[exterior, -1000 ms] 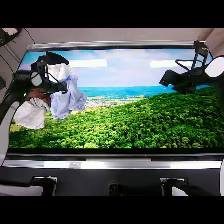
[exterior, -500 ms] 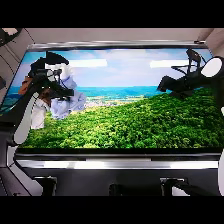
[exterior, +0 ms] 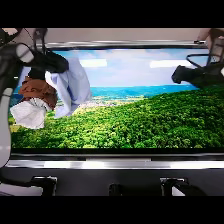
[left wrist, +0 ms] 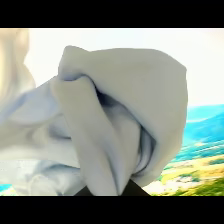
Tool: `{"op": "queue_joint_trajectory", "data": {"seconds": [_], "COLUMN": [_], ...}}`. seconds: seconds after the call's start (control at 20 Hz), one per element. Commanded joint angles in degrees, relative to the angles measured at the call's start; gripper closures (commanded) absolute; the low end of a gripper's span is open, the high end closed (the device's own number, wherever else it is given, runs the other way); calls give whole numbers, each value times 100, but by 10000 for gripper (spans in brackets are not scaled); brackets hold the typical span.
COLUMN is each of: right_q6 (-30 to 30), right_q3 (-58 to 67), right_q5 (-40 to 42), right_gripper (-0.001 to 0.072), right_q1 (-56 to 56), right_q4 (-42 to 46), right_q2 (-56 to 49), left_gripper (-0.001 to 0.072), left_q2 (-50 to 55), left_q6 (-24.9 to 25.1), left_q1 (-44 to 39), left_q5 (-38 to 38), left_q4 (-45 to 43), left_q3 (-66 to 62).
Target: Fold the shirts.
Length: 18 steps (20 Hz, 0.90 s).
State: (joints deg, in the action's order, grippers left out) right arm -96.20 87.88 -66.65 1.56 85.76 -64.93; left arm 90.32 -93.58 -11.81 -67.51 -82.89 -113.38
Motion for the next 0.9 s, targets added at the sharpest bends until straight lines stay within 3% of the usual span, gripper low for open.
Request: {"op": "queue_joint_trajectory", "data": {"seconds": [0.0,0.25,0.55,0.75,0.8,0.85], "right_q6": [-72,-66,-61,-61,-61,-61], "right_q3": [2,2,2,0,0,0], "right_q5": [175,-507,-1598,-1860,-1858,-1858], "right_gripper": [37,37,37,37,37,37], "right_q1": [-2,-2,-2,-2,-2,-2], "right_q4": [669,717,970,970,970,970], "right_q2": [807,1716,2251,2076,1971,1827], "left_gripper": [683,683,683,682,664,426], "left_q2": [-1152,-1174,201,1515,1816,2017], "left_q6": [212,509,505,516,514,514], "left_q1": [-903,-2479,-2986,-3582,-3753,-3862], "left_q5": [586,1447,-278,-645,-660,-704], "left_q4": [605,579,780,1362,1652,2107], "left_q3": [-90,-87,-61,-63,-63,-68]}}
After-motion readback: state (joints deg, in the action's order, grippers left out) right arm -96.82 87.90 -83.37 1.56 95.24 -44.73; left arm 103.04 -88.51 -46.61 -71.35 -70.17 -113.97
